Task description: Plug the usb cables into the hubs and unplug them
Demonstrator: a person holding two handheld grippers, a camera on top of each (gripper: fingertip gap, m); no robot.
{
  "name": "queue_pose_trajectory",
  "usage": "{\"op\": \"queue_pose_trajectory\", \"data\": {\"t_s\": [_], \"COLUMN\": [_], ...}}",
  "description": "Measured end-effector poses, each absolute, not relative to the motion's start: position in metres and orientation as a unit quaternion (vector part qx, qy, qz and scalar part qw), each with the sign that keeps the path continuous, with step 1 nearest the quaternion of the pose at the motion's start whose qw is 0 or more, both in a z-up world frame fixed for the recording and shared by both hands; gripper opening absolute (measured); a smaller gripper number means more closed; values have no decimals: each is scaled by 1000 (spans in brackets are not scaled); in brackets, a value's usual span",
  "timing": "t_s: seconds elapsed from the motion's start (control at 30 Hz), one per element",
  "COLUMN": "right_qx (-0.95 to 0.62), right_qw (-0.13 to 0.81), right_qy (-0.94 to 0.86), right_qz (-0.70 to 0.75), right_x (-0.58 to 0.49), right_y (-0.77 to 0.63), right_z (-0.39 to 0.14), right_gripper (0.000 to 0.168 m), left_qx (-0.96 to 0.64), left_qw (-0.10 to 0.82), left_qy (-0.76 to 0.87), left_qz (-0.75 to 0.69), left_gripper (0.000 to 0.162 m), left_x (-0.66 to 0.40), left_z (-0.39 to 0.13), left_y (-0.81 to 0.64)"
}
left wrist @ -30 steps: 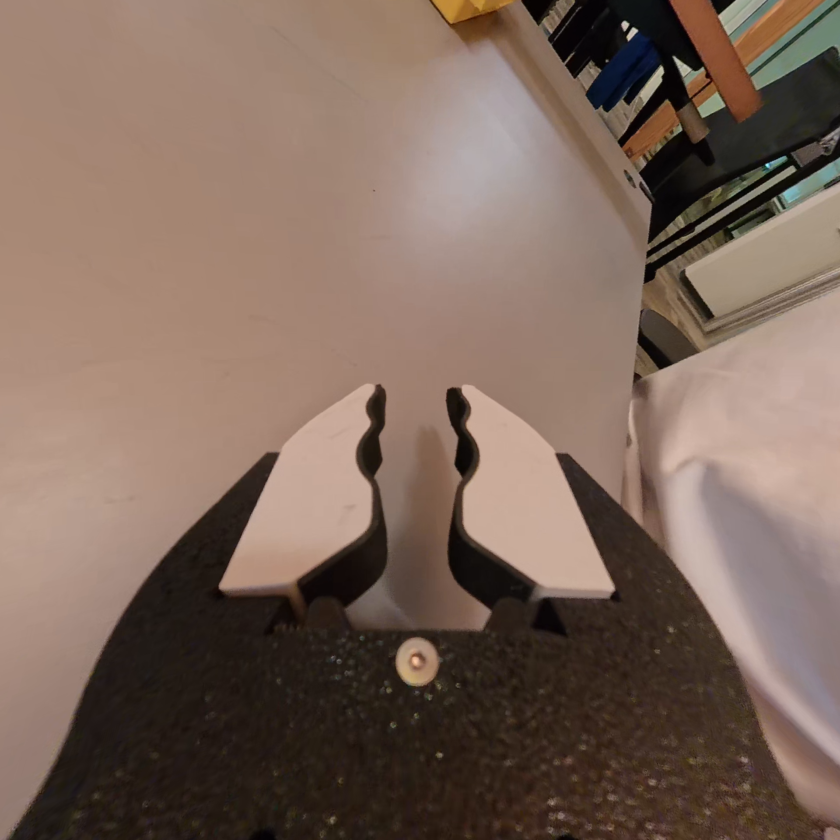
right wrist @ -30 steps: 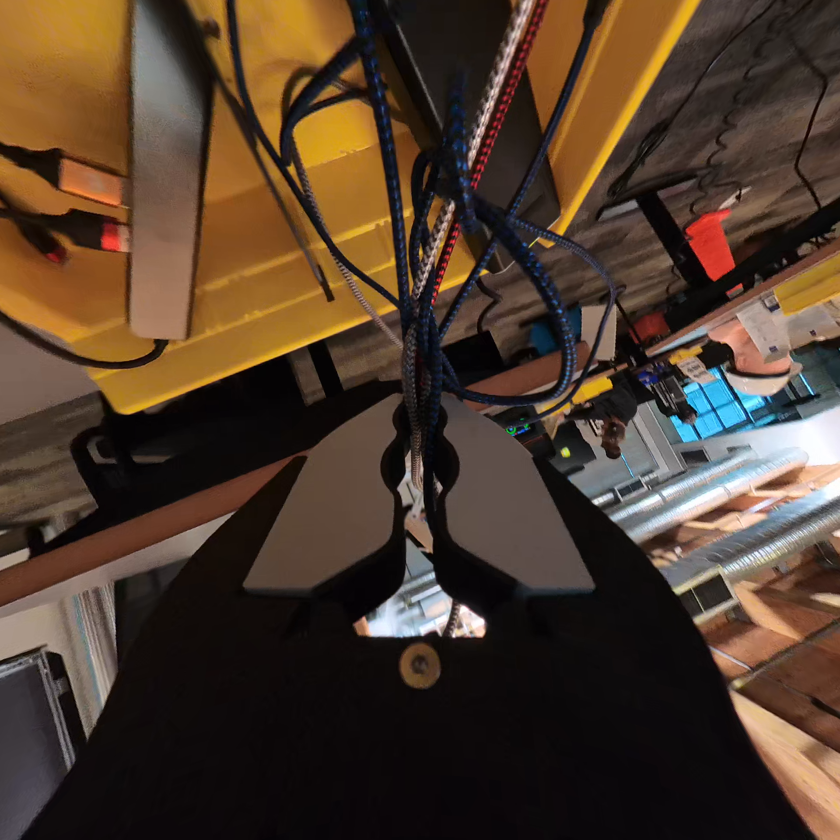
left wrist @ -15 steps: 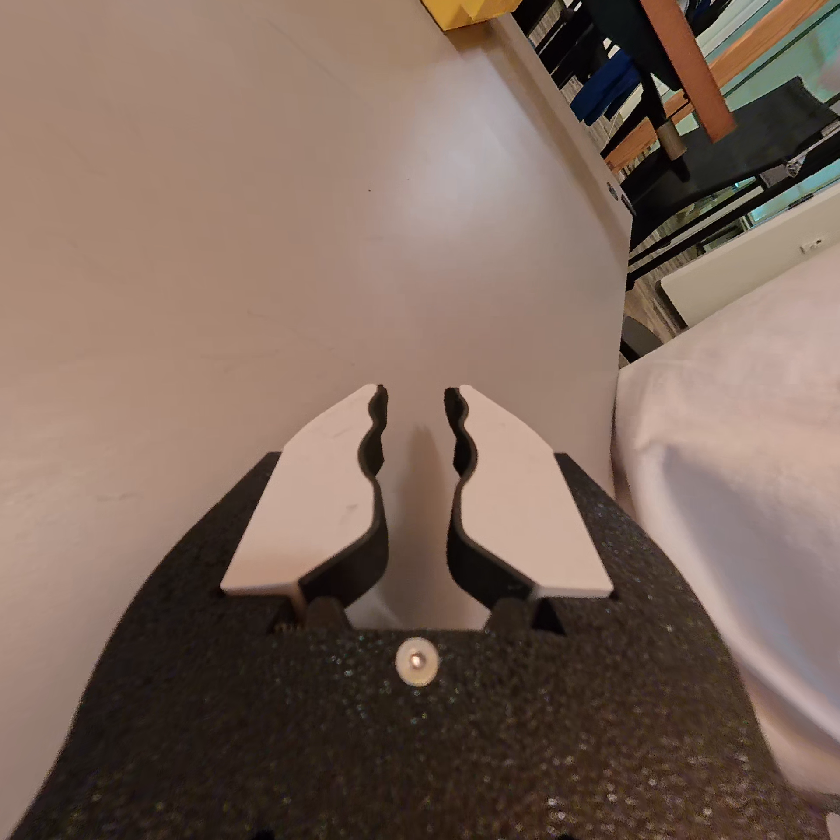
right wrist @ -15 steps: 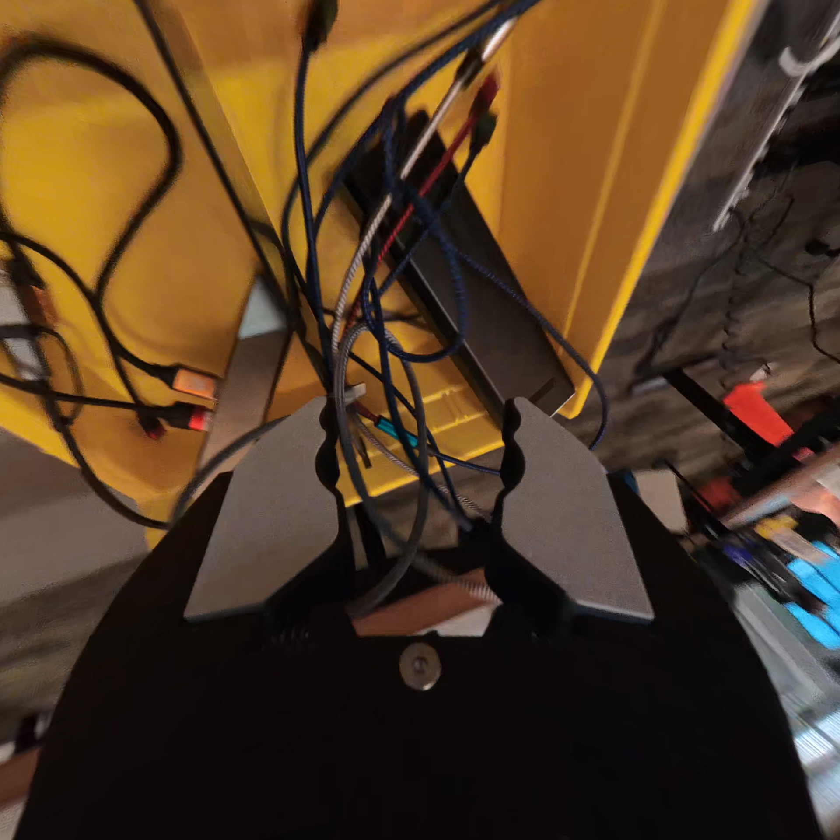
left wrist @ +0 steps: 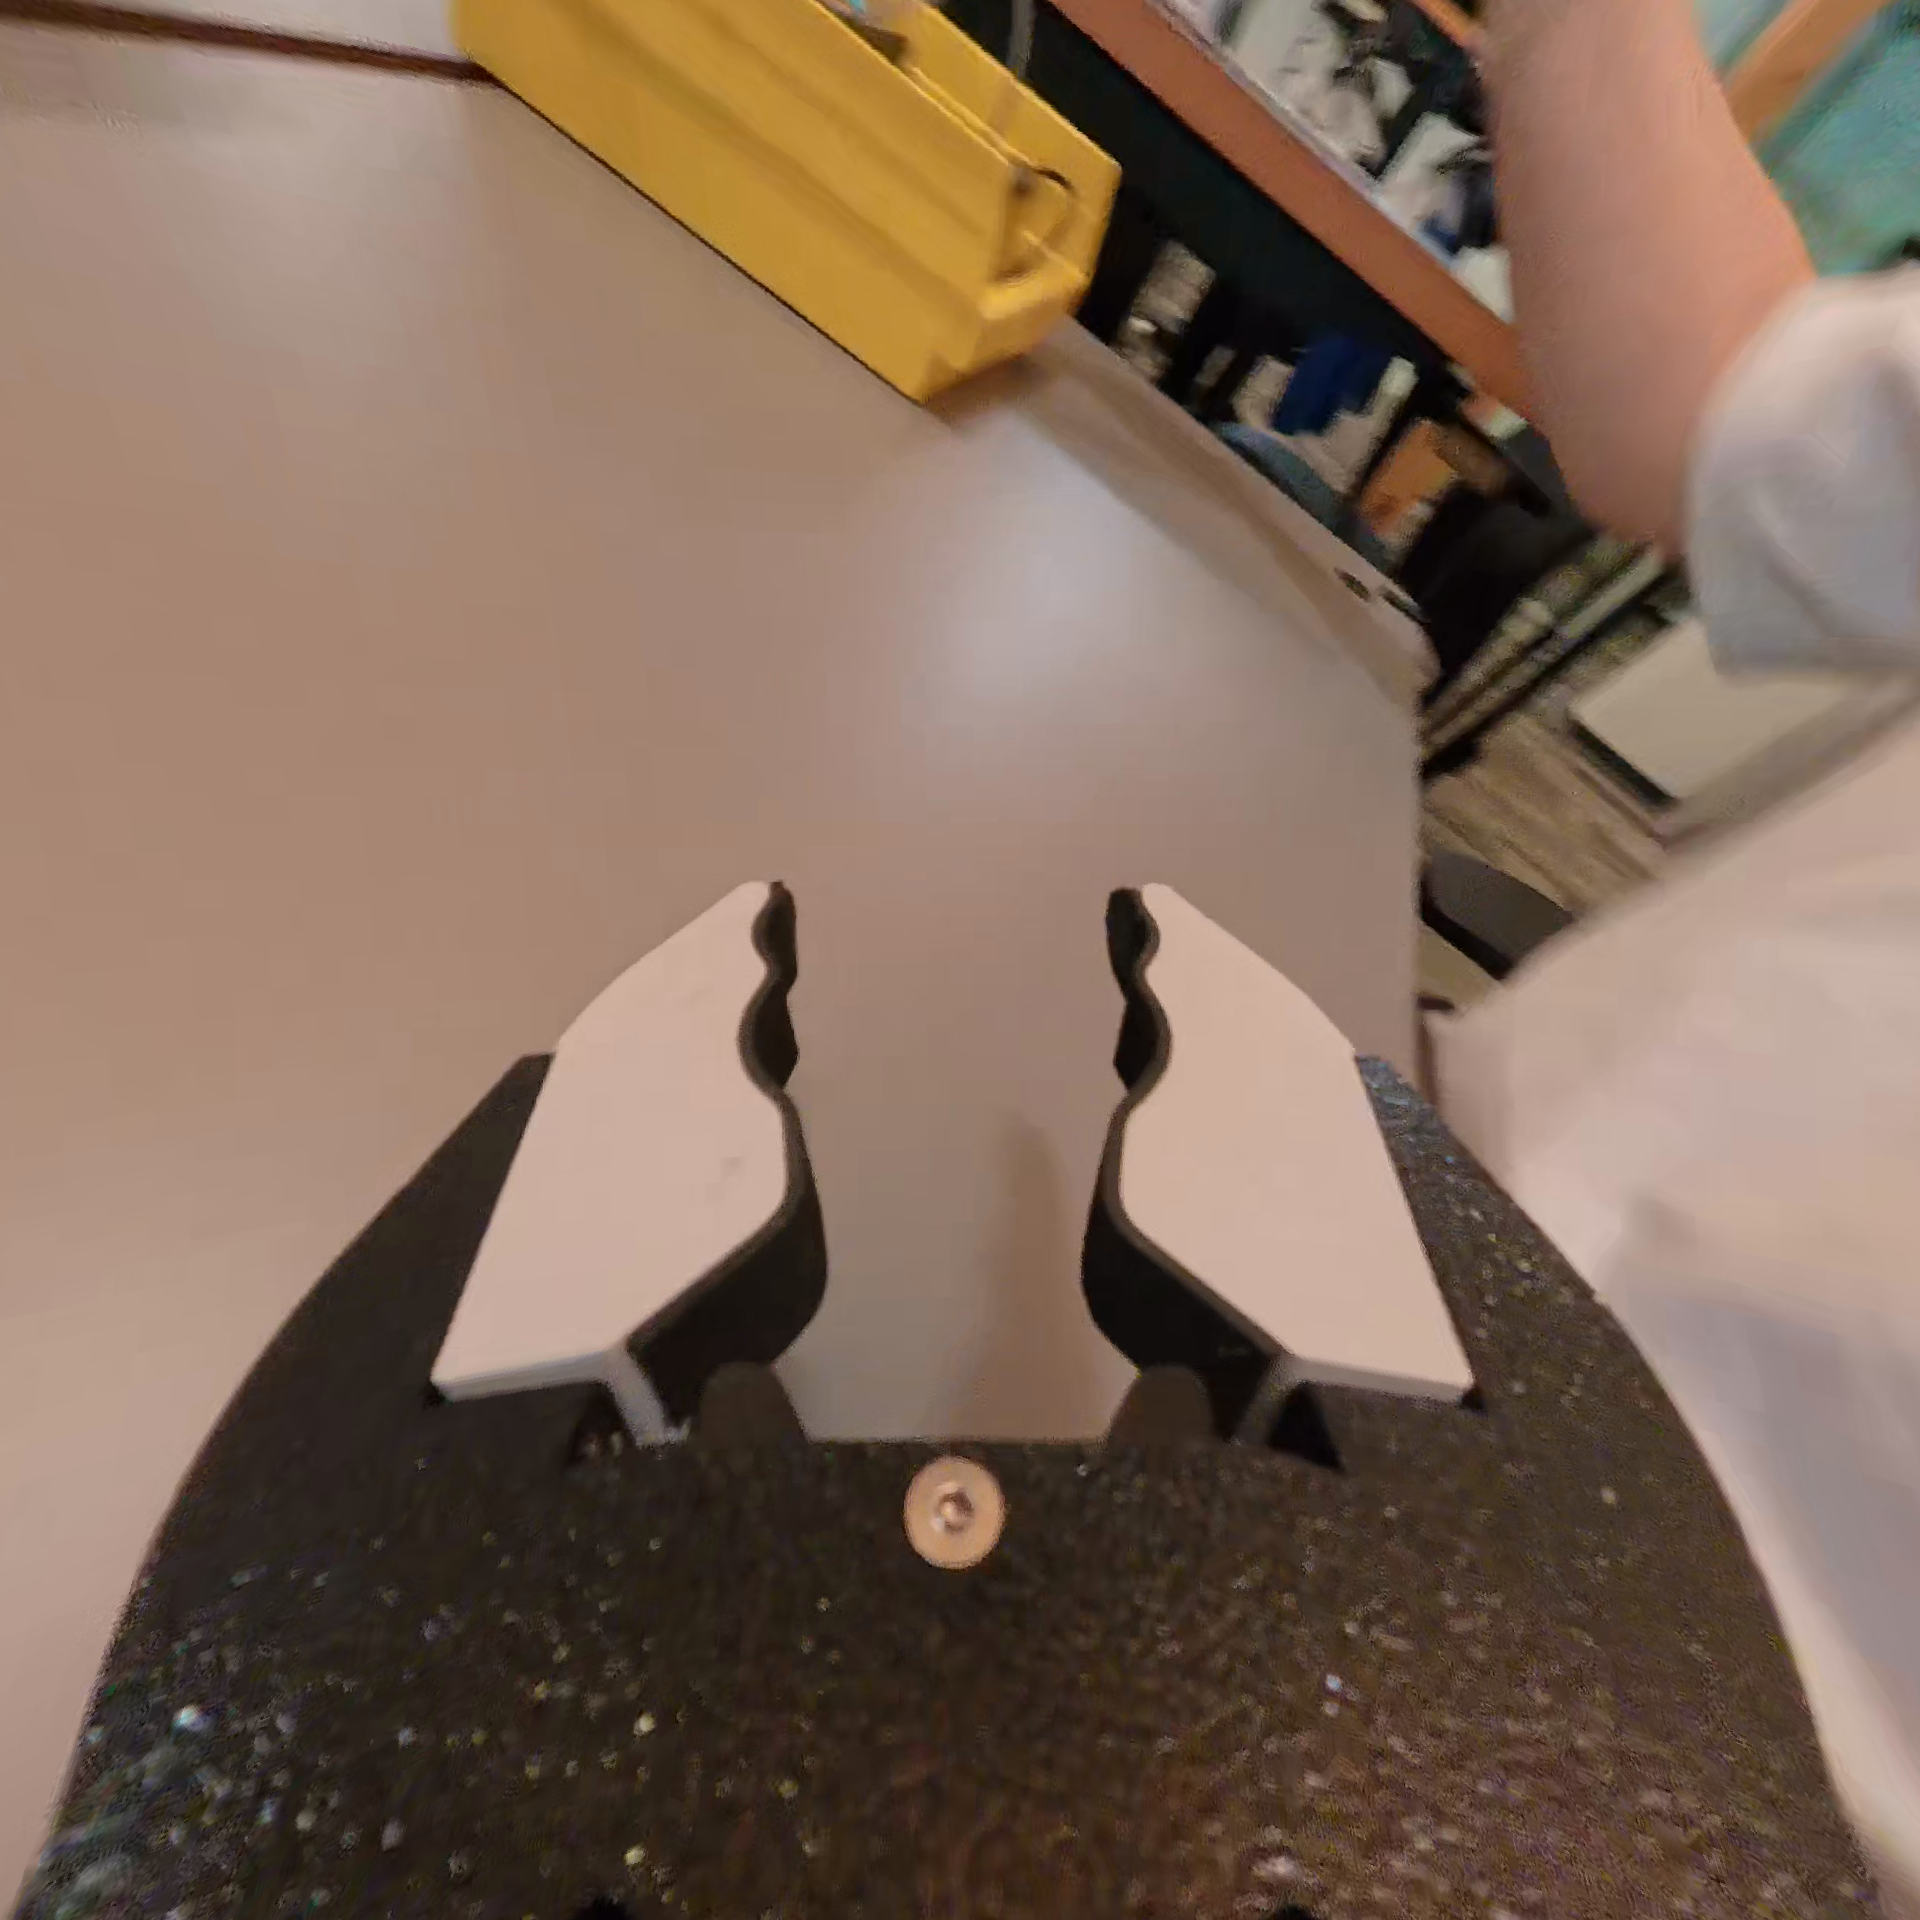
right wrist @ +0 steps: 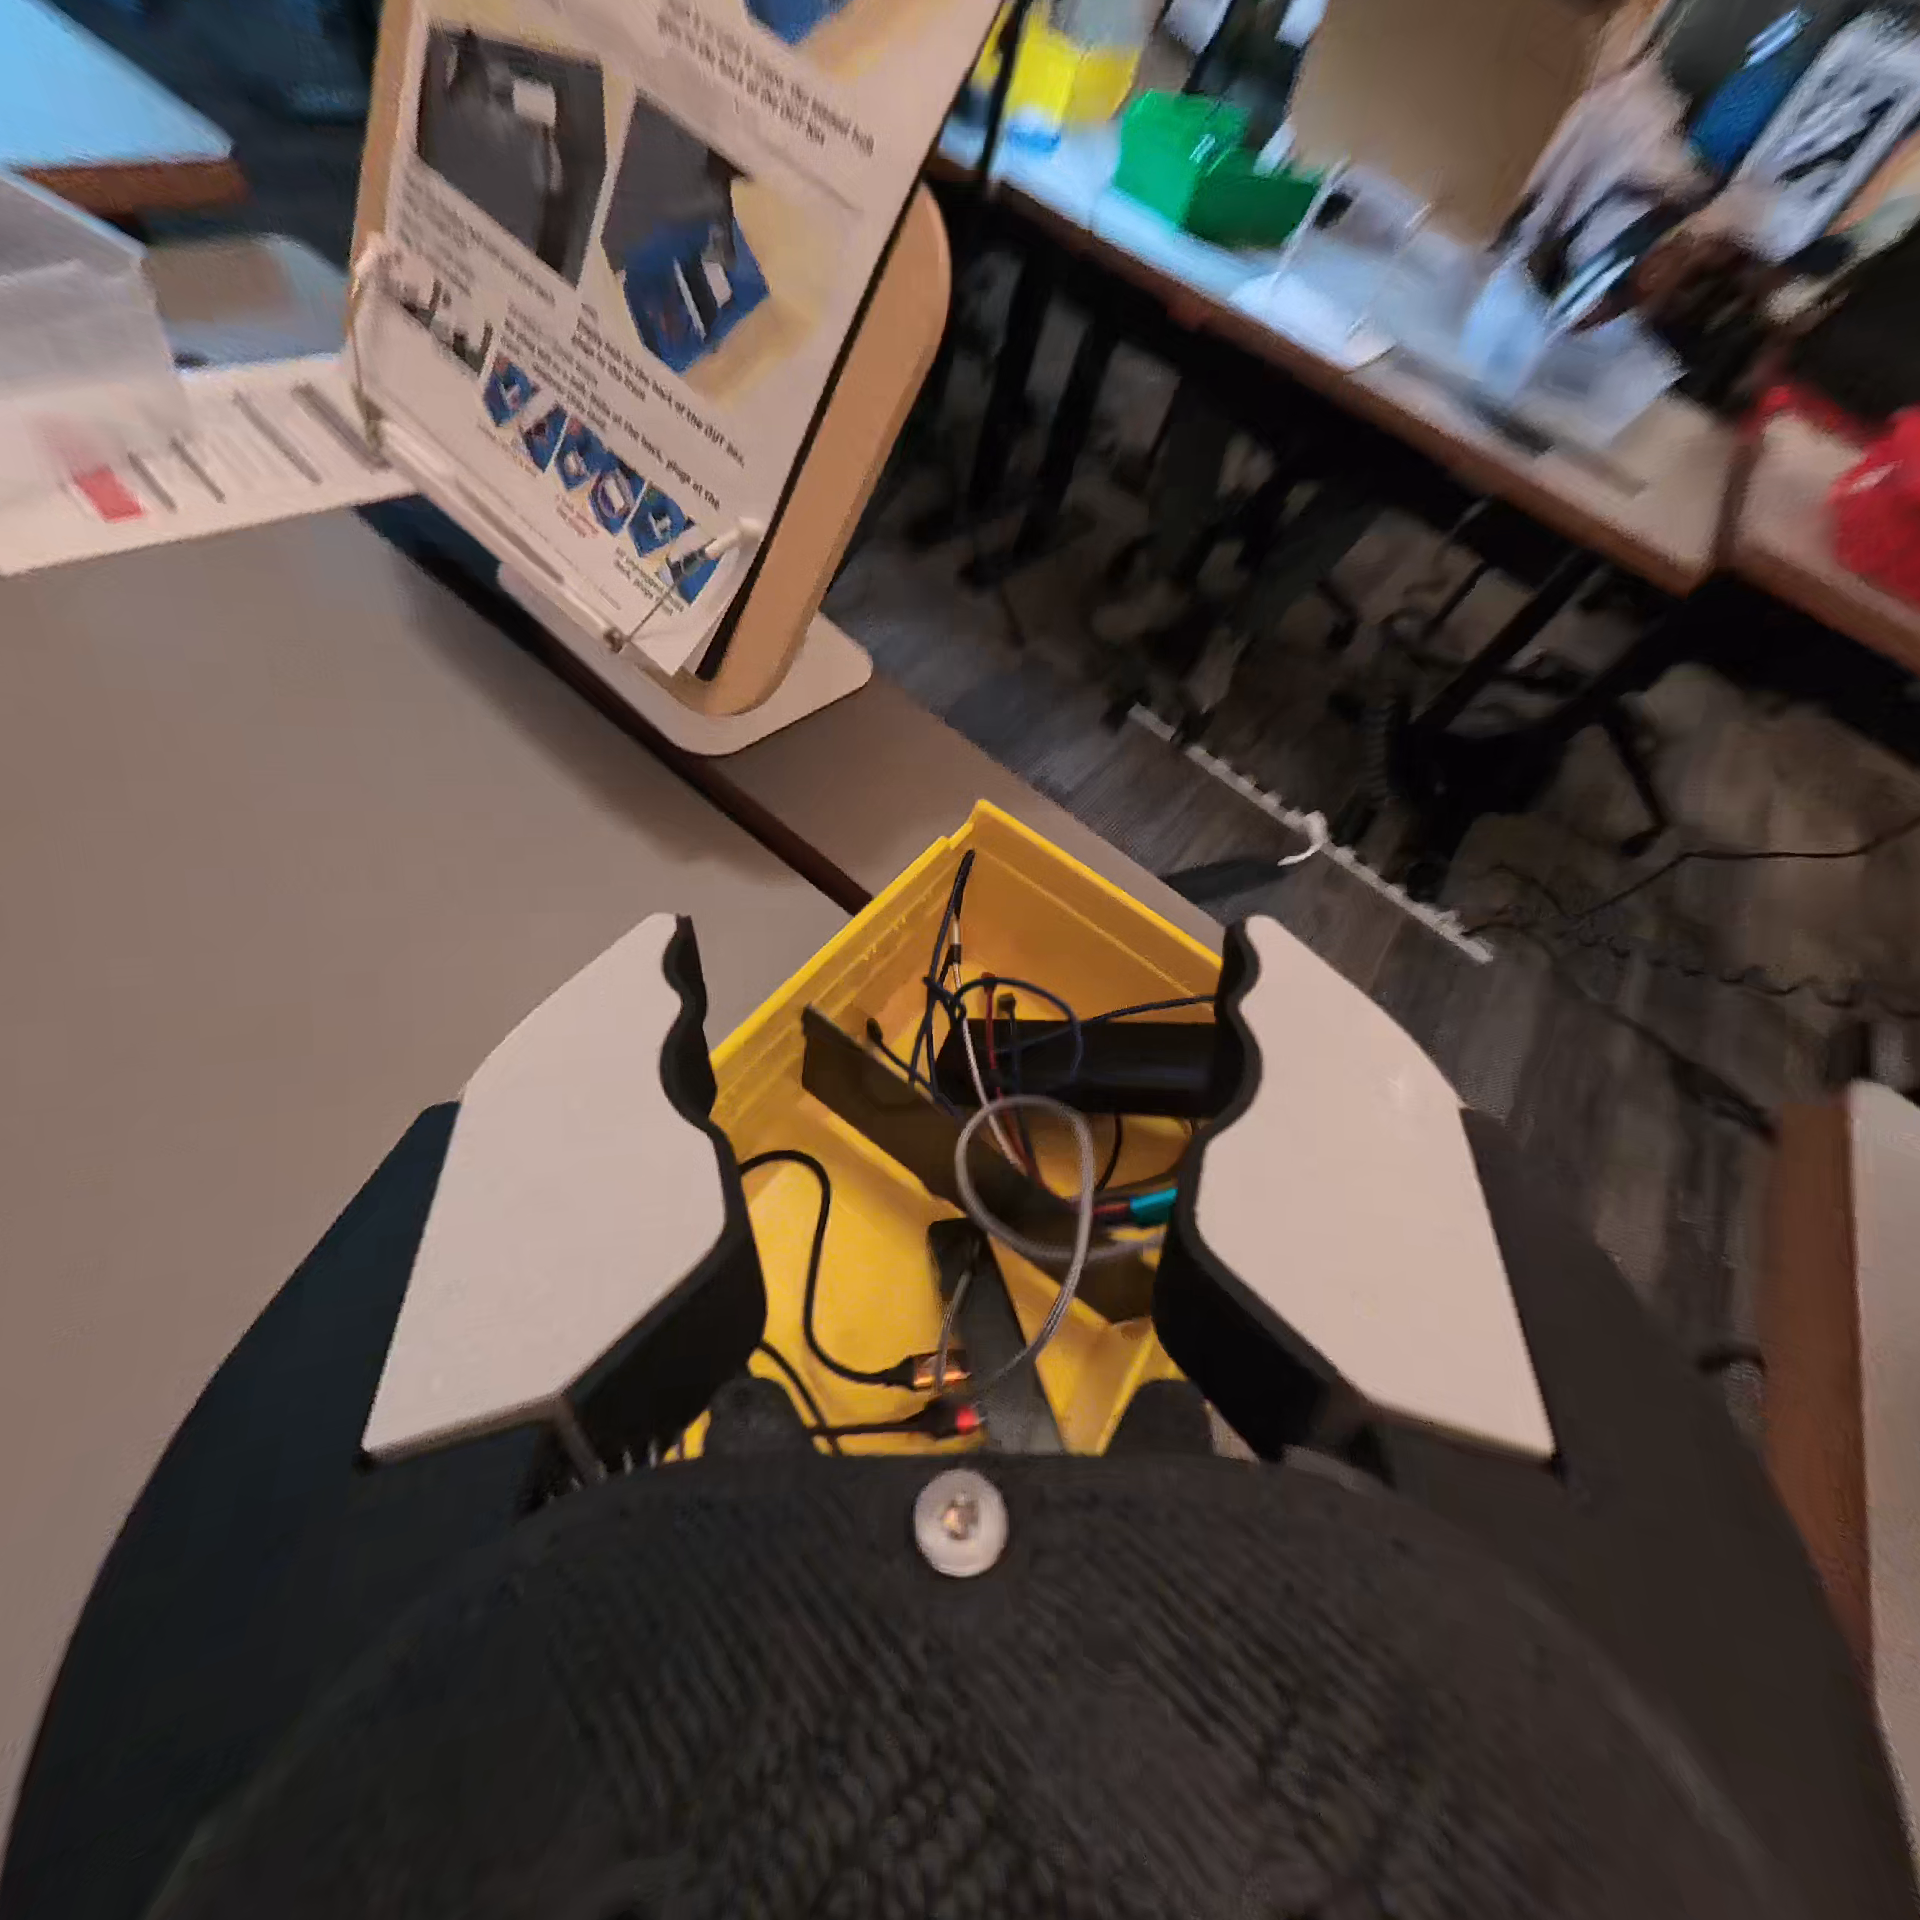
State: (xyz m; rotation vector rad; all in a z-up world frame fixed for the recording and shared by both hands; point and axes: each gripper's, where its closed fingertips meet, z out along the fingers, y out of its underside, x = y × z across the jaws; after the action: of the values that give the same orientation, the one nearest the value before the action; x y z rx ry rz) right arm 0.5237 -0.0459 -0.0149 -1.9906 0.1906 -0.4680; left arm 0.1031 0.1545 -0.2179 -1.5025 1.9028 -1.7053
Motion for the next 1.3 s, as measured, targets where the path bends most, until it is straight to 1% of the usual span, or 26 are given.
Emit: {"op": "queue_pose_trajectory", "data": {"t_s": [0.03, 0.1, 0.17, 0.2, 0.3, 0.43, 0.57, 0.67, 0.73, 0.83, 0.93, 1.07, 1.1, 1.13, 1.17, 1.2, 1.23, 1.27, 1.3], "right_qx": [-809, -782, -751, -731, -670, -665, -639, -610, -610, -620, -628, -634, -636, -638, -641, -643, -647, -650, -650], "right_qw": [538, 563, 594, 617, 668, 645, 662, 692, 691, 683, 665, 659, 659, 658, 656, 654, 650, 645, 642], "right_qy": [93, 127, 177, 197, 250, 284, 320, 318, 323, 323, 336, 342, 342, 341, 341, 341, 343, 345, 349], "right_qz": [-217, -237, -227, -217, -205, -245, -228, -220, -214, -211, -223, -216, -212, -209, -208, -207, -205, -206, -209], "right_x": [508, 475, 443, 427, 398, 395, 403, 402, 405, 408, 414, 416, 416, 416, 416, 417, 417, 418, 420], "right_y": [-59, -83, -103, -112, -139, -170, -189, -195, -198, -200, -207, -206, -205, -203, -202, -202, -202, -204, -206], "right_z": [-21, -43, -64, -71, -84, -107, -104, -99, -103, -112, -121, -127, -129, -130, -132, -134, -136, -139, -141], "right_gripper": [95, 96, 96, 96, 91, 87, 81, 72, 72, 72, 71, 70, 70, 70, 70, 70, 70, 70, 69], "left_qx": [-520, -522, -511, -504, -481, -433, -418, -452, -504, -592, -647, -678, -678, -678, -676, -672, -667, -674, -688], "left_qw": [106, 115, 124, 133, 161, 198, 195, 210, 204, 152, 112, 110, 119, 129, 136, 146, 174, 186, 175], "left_qy": [635, 643, 663, 673, 699, 730, 758, 770, 759, 732, 710, 707, 710, 712, 714, 717, 716, 704, 686], "left_qz": [-561, -549, -533, -525, -503, -490, -462, -400, -359, -301, -255, -172, -146, -128, -121, -114, -108, -125, -156], "left_gripper": [59, 72, 74, 77, 80, 79, 79, 81, 83, 90, 91, 92, 95, 91, 78, 59, 52, 37, 25], "left_x": [119, 150, 180, 197, 246, 310, 363, 405, 433, 465, 488, 506, 508, 511, 514, 515, 518, 520, 520], "left_z": [-213, -198, -182, -173, -143, -106, -95, -106, -121, -154, -186, -227, -237, -245, -251, -255, -256, -255, -254], "left_y": [153, 139, 121, 112, 81, 33, -10, -18, -15, -10, -10, 2, 8, 14, 18, 22, 30, 34, 34]}}
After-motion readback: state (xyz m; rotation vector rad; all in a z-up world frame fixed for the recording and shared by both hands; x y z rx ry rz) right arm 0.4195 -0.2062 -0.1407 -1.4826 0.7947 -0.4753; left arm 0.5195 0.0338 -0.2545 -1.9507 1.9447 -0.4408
